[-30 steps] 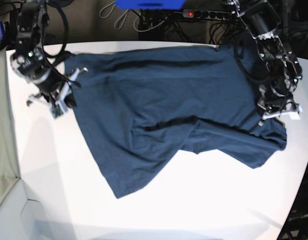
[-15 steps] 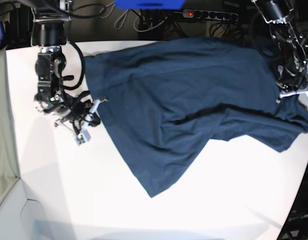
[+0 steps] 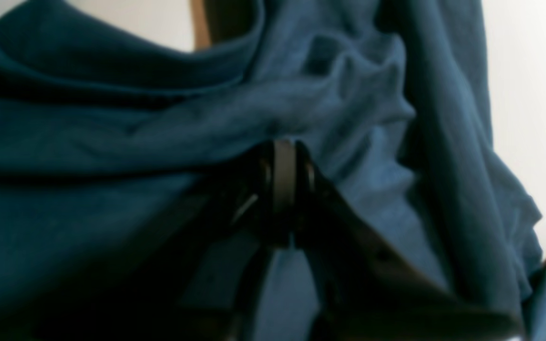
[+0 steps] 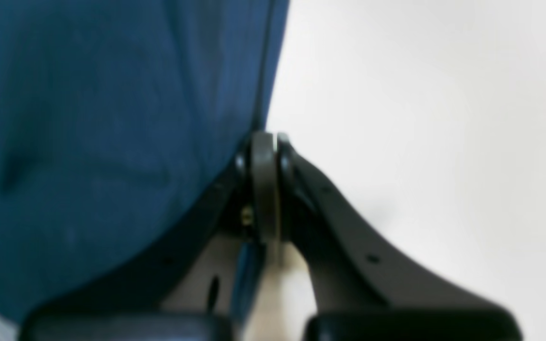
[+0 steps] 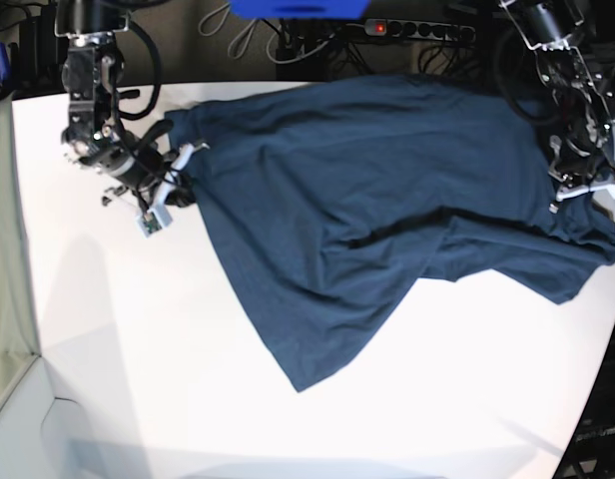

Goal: Layout the t-shirt on the table in an organized manner, then fold the t-shirt properly
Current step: 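Drag the shirt with both grippers away from the table edge to straighten it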

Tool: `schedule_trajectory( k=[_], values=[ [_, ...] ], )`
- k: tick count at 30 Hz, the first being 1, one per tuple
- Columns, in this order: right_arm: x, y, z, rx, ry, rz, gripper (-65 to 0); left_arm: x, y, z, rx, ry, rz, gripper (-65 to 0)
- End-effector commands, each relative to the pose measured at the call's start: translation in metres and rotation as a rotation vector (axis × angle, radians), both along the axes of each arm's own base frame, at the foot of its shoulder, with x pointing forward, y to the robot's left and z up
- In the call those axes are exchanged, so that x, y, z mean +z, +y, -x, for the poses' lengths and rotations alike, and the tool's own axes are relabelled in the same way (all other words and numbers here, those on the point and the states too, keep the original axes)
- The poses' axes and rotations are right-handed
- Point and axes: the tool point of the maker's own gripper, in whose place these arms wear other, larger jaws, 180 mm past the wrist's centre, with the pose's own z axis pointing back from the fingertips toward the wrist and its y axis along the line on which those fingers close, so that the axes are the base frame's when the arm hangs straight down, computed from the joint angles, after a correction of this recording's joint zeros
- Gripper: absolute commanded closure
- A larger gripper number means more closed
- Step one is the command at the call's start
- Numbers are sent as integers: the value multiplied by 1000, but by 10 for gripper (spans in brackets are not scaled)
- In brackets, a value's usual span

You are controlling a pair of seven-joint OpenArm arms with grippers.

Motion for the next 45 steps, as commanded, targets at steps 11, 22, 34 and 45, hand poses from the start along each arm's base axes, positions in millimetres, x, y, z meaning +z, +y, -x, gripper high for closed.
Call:
schedule_trajectory(
  k=[11,22,34,45],
  values=[
    [58,52,-44,27,-185,-113,0,-9,-6,9,-11,52,33,-1],
    [-12,44,-25,23,22,-103,0,-11,0,17,-4,67,23,-1],
    [-10,-19,70,43,110,93,0,12,-4,23,-46,37,-41,-1],
    [46,6,73,109,-38,99,0,30,-15,15,-100,28,-20,-1]
  ],
)
